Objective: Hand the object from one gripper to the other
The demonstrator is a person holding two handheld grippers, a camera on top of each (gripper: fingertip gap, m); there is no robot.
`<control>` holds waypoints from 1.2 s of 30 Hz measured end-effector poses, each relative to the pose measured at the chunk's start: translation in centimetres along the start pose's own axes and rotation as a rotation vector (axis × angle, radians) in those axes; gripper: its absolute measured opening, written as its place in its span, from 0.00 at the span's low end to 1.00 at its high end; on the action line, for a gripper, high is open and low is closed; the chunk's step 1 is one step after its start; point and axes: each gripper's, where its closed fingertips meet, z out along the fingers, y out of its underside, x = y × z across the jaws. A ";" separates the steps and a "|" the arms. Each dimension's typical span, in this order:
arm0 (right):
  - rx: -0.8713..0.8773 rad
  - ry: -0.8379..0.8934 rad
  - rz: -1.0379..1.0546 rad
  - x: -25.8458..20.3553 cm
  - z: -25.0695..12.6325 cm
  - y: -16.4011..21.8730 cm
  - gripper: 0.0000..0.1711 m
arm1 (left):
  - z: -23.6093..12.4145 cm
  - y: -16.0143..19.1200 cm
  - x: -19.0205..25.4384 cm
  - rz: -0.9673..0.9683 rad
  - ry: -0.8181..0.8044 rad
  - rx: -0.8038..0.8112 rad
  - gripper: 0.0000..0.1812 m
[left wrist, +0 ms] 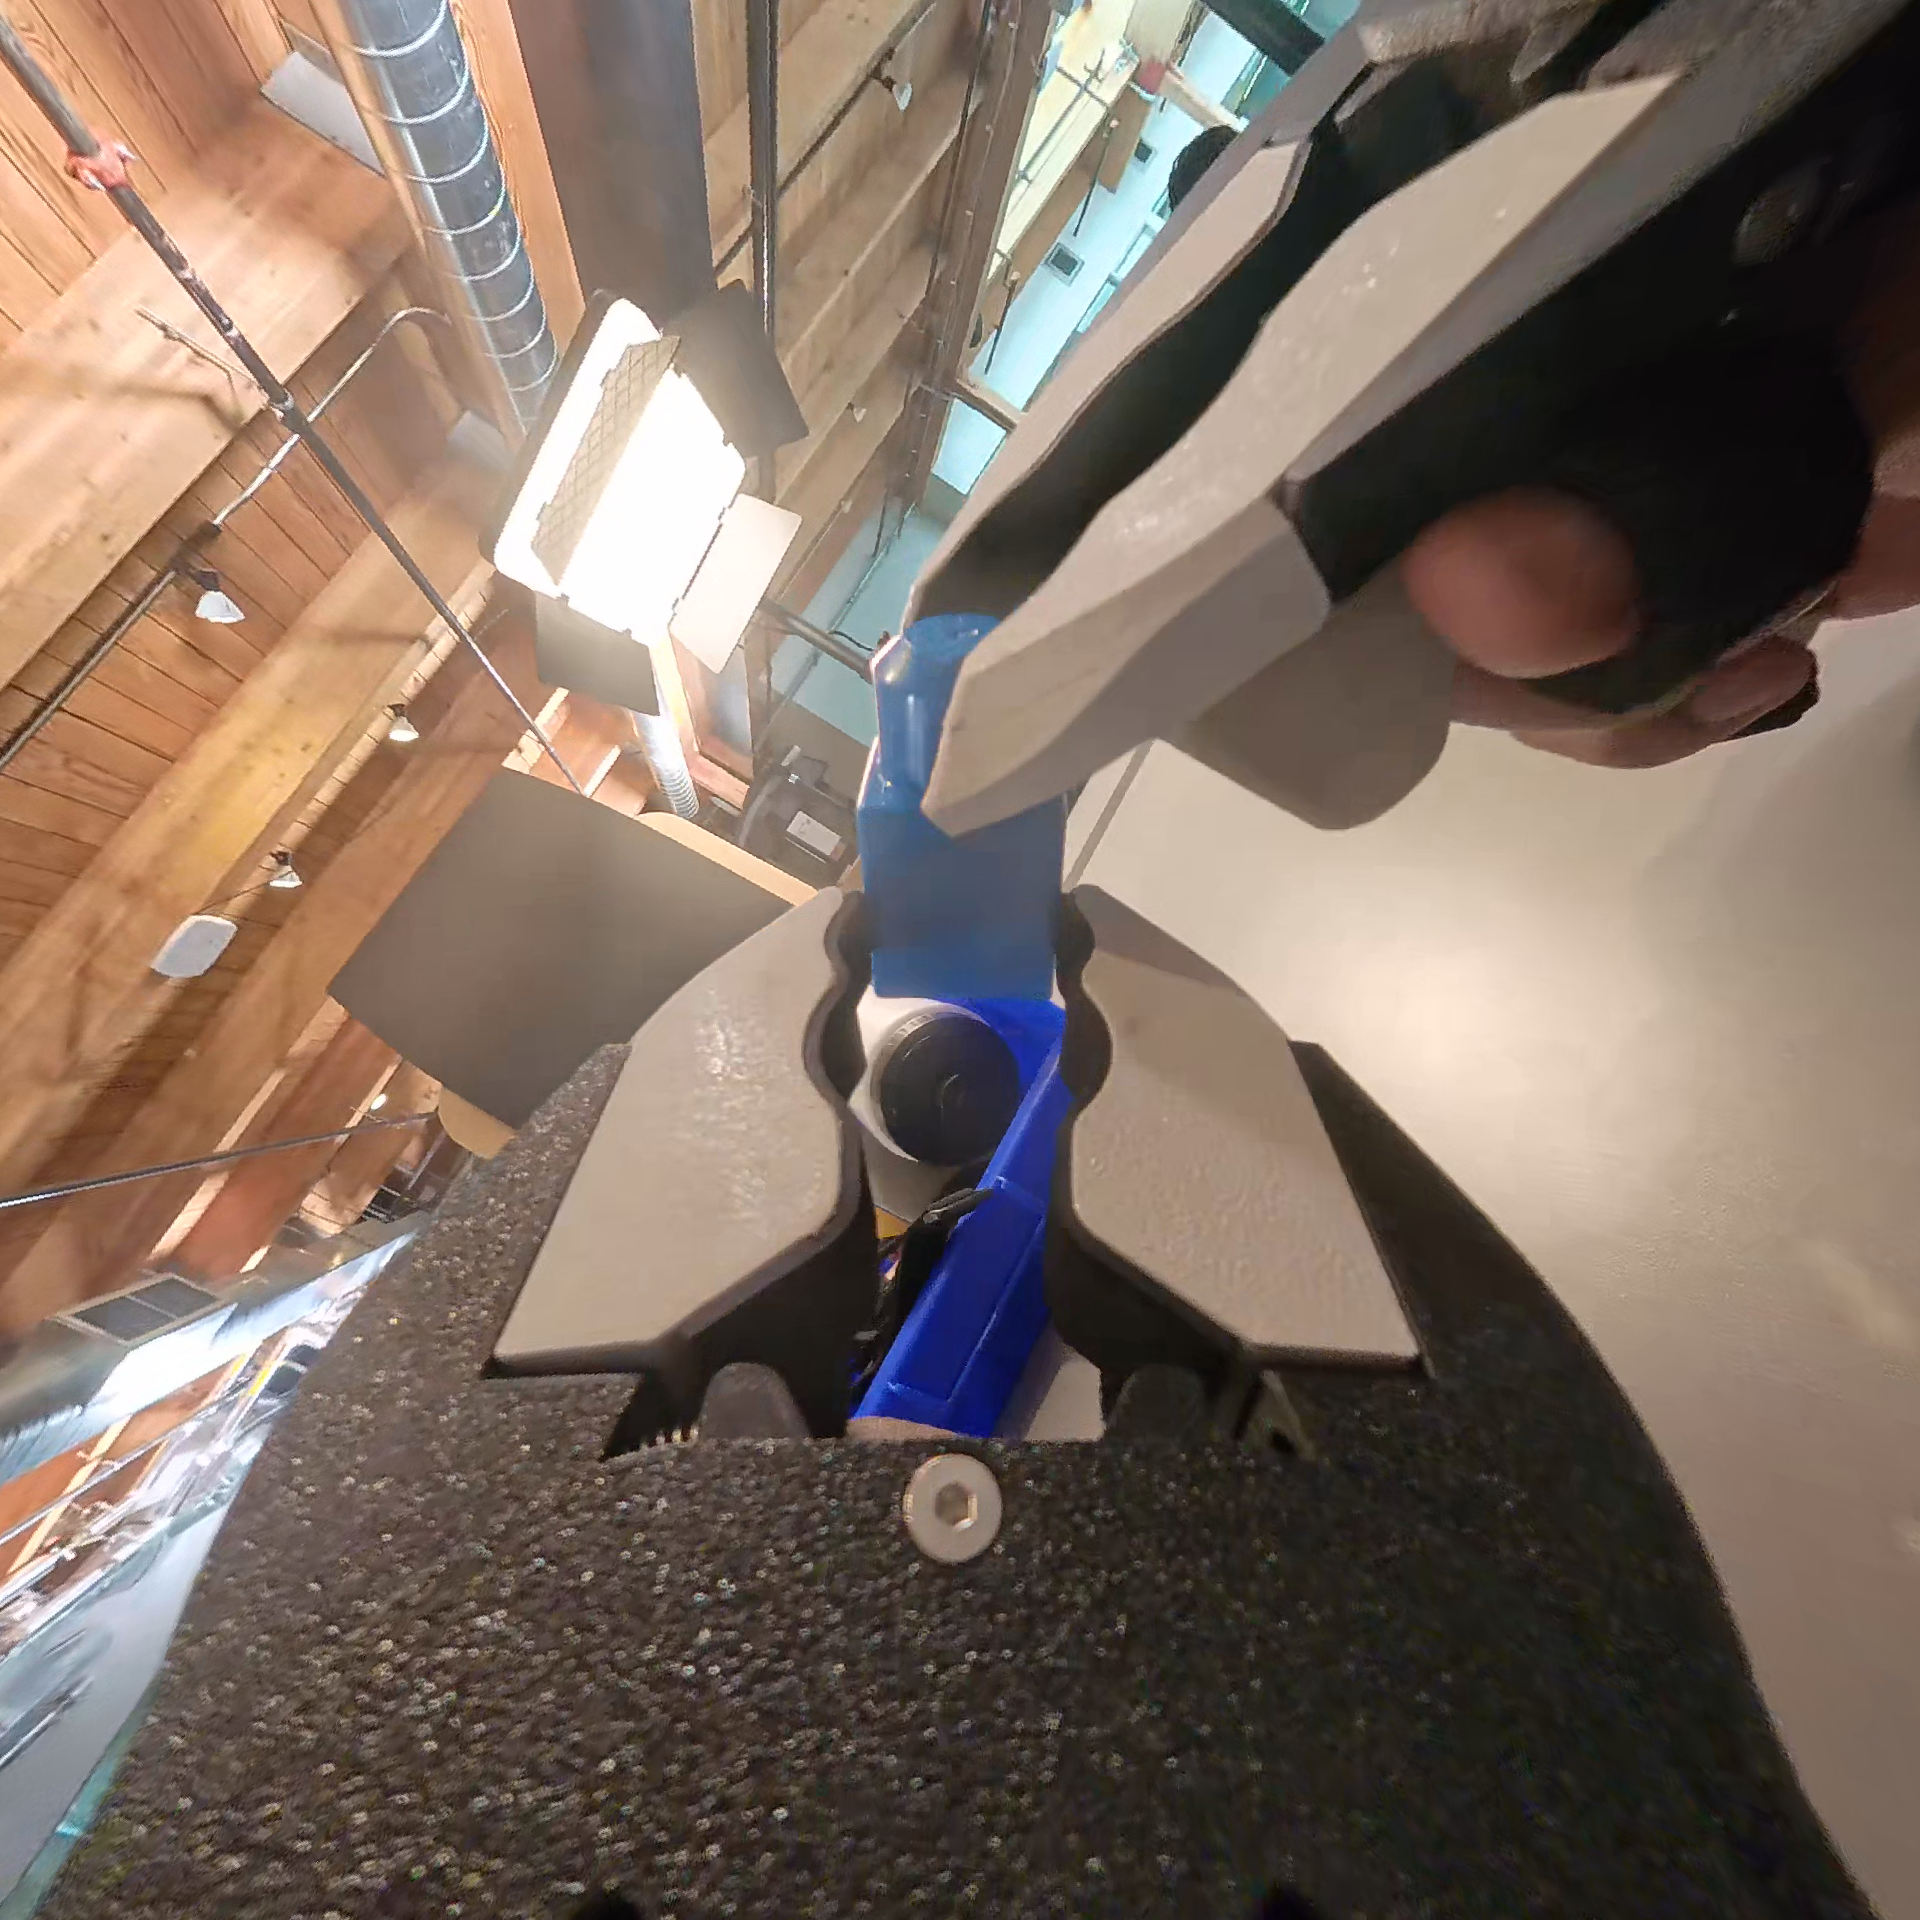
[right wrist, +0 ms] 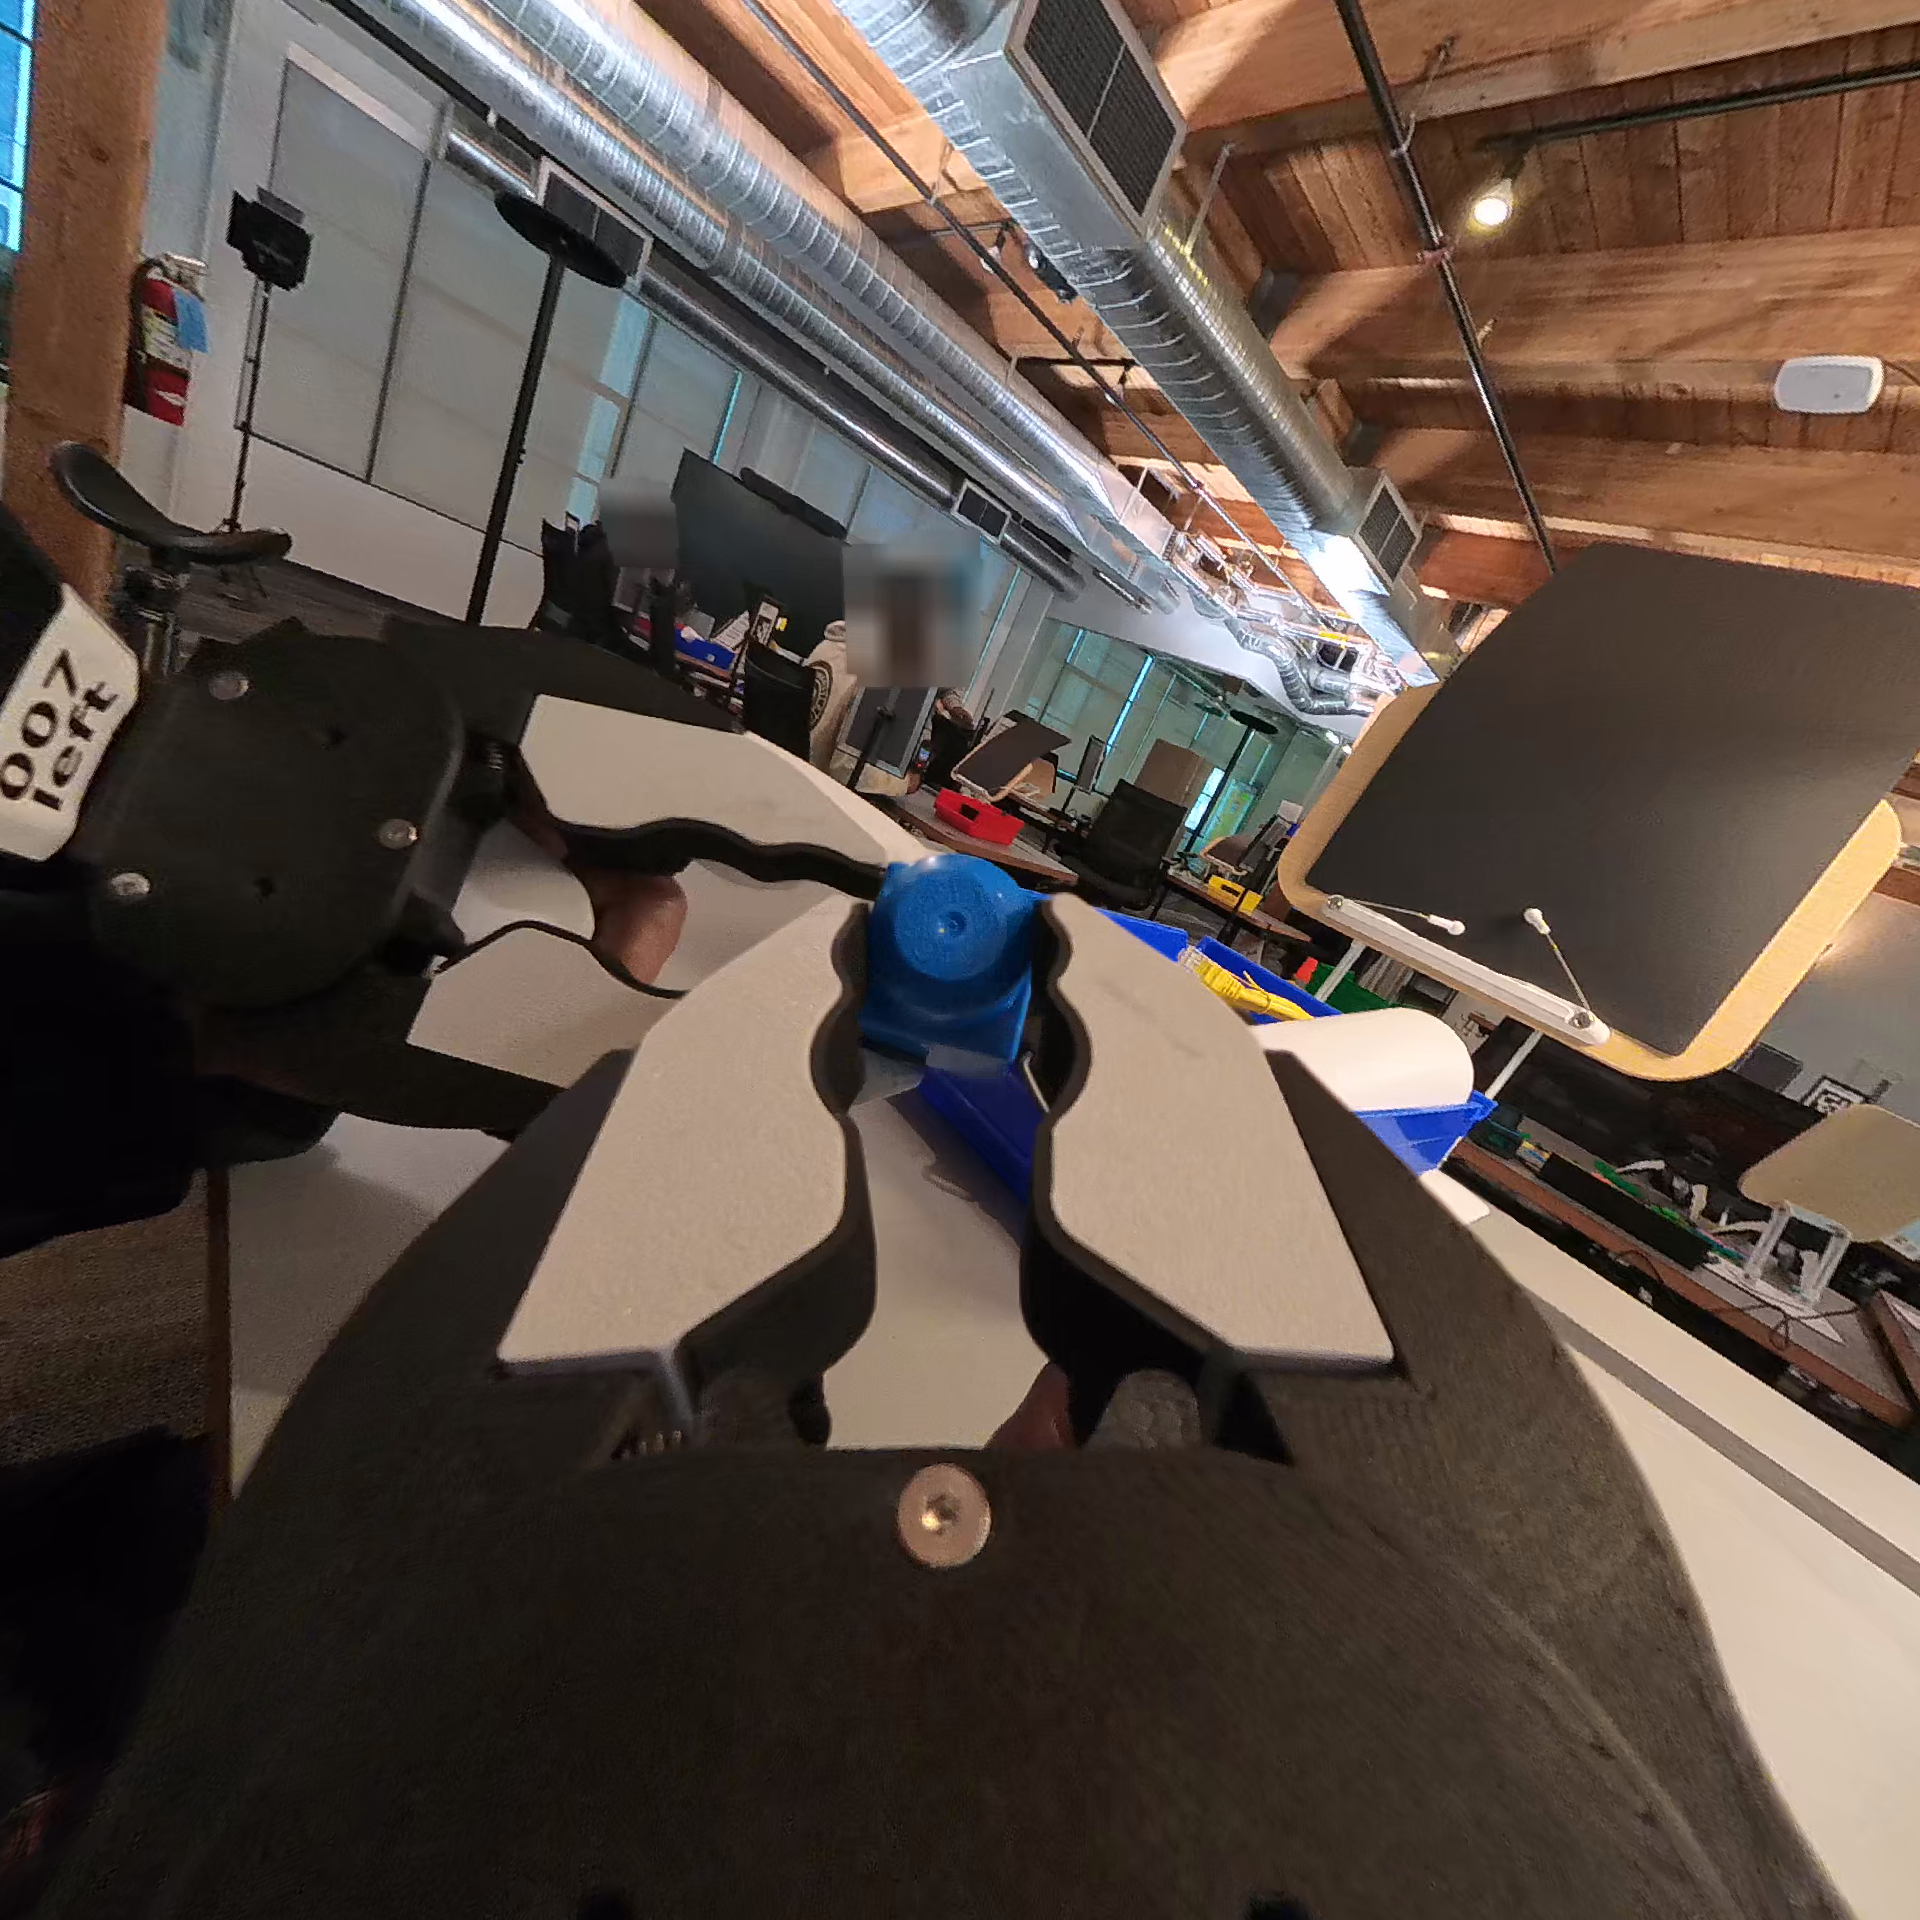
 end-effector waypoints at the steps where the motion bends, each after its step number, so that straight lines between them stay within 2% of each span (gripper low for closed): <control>1: 0.001 -0.005 0.017 0.0 0.0 0.0 0.17 | 0.0 0.0 0.0 -0.014 0.007 0.012 0.20; 3: 0.021 -0.035 0.095 0.2 -0.1 -0.2 0.17 | -0.1 -0.4 0.1 -0.100 0.034 0.064 0.20; 5: 0.062 -0.063 0.228 0.9 -0.4 -0.7 0.17 | -0.4 -0.9 -0.1 -0.267 0.080 0.125 0.22; 10: 0.237 -0.214 0.706 3.1 -1.6 -2.2 0.17 | -1.3 -3.0 -1.0 -0.953 0.376 0.303 0.25; 13: 0.257 -0.266 0.834 3.5 -1.7 -2.1 0.17 | -1.4 -4.0 -1.5 -1.271 0.492 0.405 0.25; 16: 0.254 -0.295 0.814 2.9 -1.7 -2.3 0.17 | -1.0 -4.4 -0.3 -1.342 0.560 0.383 0.25; 21: 0.224 -0.346 0.761 1.4 -1.5 -2.4 0.17 | -1.6 -5.4 -1.3 -1.393 0.531 0.494 0.06; 25: 0.200 -0.362 0.756 0.9 -1.4 -2.3 0.19 | -2.3 -5.5 -1.5 -1.198 0.486 0.511 0.03; 28: 0.164 -0.345 0.750 1.0 -1.2 -1.7 0.23 | -3.2 -5.4 -2.3 -0.825 0.319 0.490 0.01; 32: 0.128 -0.429 0.753 -0.6 -1.1 -1.7 0.29 | -5.0 -5.4 -1.5 -0.213 0.208 0.448 0.01; 34: 0.097 -0.515 0.783 -2.0 -1.1 -1.8 0.33 | -5.1 -4.9 -1.2 -0.056 0.175 0.410 0.01; 36: 0.086 -0.594 0.820 -3.0 -1.3 -2.1 0.34 | -5.1 -4.7 -0.9 0.005 0.161 0.402 0.01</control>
